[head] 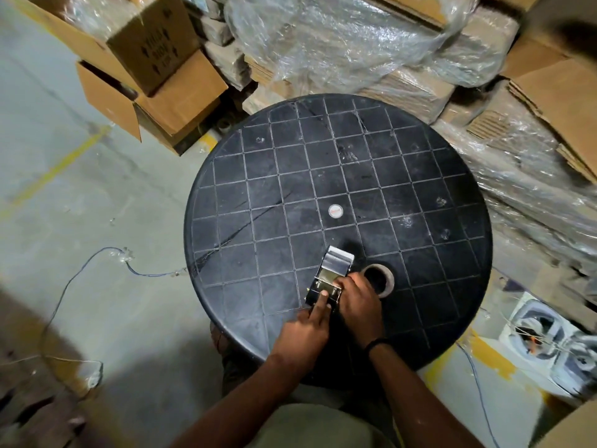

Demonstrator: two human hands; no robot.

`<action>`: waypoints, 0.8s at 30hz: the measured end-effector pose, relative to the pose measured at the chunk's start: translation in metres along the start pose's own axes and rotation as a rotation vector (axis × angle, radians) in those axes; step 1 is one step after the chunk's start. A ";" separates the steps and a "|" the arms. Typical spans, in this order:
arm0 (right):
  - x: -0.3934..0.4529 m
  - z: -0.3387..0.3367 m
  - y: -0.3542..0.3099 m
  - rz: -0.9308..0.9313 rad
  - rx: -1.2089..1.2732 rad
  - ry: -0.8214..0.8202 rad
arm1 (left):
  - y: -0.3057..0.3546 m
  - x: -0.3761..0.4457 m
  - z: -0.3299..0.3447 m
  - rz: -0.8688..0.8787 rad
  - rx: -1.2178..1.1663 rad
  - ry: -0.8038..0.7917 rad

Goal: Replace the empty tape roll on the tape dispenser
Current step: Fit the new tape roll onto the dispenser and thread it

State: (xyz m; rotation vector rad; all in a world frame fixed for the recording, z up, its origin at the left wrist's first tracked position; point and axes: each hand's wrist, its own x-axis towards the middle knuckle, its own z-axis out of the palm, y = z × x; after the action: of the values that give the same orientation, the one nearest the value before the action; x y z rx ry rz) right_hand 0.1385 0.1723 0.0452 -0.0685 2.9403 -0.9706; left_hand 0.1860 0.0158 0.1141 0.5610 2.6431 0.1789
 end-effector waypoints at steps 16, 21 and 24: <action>-0.019 -0.020 0.008 -0.059 -0.304 0.038 | 0.010 -0.004 0.007 0.079 0.079 0.014; -0.021 -0.026 0.011 -0.149 -0.309 0.040 | 0.011 -0.004 0.011 0.071 0.089 0.022; -0.013 -0.032 0.009 -0.259 -0.369 0.026 | 0.007 -0.008 0.013 0.078 0.080 0.061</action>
State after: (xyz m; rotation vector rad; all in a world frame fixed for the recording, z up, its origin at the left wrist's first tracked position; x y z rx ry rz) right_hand 0.1494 0.1994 0.0658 -0.4610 3.1484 -0.4340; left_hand 0.2002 0.0193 0.1070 0.6962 2.6991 0.1155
